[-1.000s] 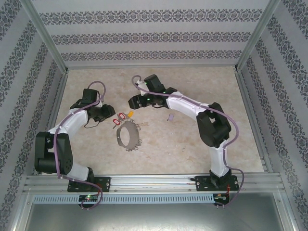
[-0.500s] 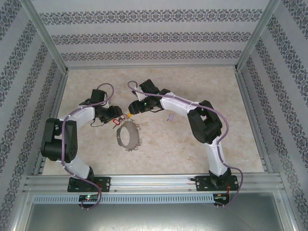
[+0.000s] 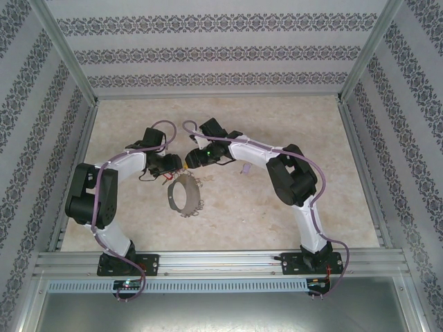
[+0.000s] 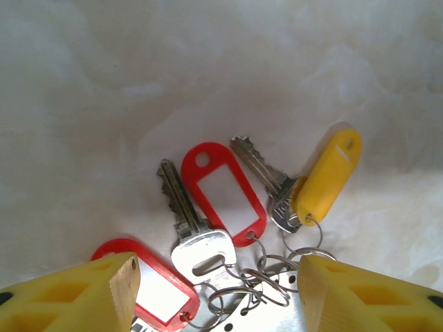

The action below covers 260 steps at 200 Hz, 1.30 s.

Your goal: Put the keys on the keyring

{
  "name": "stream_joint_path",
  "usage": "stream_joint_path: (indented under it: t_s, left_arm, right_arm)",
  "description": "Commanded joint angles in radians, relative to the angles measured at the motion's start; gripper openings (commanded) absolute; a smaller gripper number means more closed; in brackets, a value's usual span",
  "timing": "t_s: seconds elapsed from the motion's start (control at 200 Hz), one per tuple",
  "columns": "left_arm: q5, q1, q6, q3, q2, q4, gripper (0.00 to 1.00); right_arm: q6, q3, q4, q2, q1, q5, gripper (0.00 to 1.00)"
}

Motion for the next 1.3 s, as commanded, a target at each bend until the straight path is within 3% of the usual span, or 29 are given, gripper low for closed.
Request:
stream_joint_path:
  t_s: [0.0,0.38,0.984,1.129,1.294]
  left_arm:
    - [-0.037,-0.022,0.033,0.015,0.028,-0.04,0.62]
    - [-0.073,-0.042,0.049,0.013,0.034,-0.077,0.61]
    - [-0.051,-0.041,0.028,-0.051,-0.024,-0.063,0.31]
    - [-0.058,-0.038,0.035,-0.051,-0.043,-0.073,0.3]
    - [-0.123,-0.05,0.077,-0.028,-0.103,-0.136,0.43]
  right_arm:
    - [0.011,-0.029,0.002,-0.015,-0.012,0.004,0.53]
    - [-0.03,-0.059,-0.025,-0.069,-0.031,0.037,0.53]
    - [-0.06,0.038,-0.061,-0.059,0.069,0.045,0.39]
    - [-0.038,0.049,-0.054,-0.05,0.084,0.037,0.37]
    - [-0.025,0.002,-0.03,-0.083,0.071,0.053,0.36]
